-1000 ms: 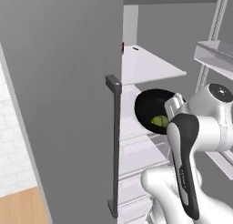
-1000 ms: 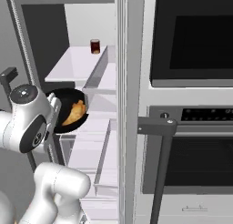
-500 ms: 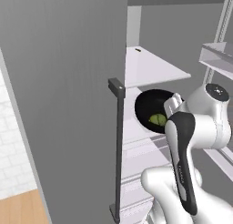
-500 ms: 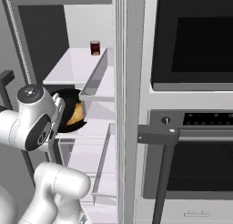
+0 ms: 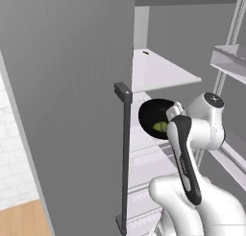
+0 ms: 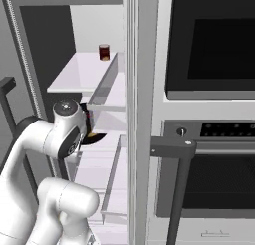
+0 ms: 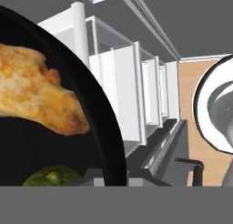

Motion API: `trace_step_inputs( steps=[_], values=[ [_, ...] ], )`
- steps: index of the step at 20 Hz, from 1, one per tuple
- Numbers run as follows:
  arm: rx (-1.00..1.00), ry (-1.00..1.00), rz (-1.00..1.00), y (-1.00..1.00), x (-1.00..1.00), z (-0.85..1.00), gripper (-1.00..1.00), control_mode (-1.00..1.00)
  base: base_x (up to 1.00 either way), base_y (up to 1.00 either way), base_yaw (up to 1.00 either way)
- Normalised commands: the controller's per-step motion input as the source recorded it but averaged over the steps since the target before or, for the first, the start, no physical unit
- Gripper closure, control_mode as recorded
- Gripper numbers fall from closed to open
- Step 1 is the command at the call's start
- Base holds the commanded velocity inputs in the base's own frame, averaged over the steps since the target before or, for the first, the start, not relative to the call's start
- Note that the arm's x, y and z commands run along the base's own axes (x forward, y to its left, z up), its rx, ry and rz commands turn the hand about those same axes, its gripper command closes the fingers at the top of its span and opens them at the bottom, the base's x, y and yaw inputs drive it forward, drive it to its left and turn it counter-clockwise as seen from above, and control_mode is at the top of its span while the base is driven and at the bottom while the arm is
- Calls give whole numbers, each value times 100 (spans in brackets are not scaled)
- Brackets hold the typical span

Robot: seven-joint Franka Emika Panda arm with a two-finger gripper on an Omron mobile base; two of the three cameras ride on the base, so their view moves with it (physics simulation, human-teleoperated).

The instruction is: Pick the chicken drumstick and lime from their plates and place them in the bowl. Then put the bowl in the fridge.

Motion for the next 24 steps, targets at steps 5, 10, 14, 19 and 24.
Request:
trace_step_inputs(
  steps=[5, 10, 14, 19, 24],
  values=[
    [-3, 4, 0, -2, 78, -45, 100, -100, 0, 0, 0],
    [0, 2, 0, 0, 71, -34, 100, -100, 0, 0, 0],
    [0, 4, 0, 0, 60, -36, 100, -100, 0, 0, 0],
    [0, 8, 0, 0, 38, -26, 100, -100, 0, 0, 0],
    [0, 11, 0, 0, 24, -21, 100, -100, 0, 0, 0]
  ],
)
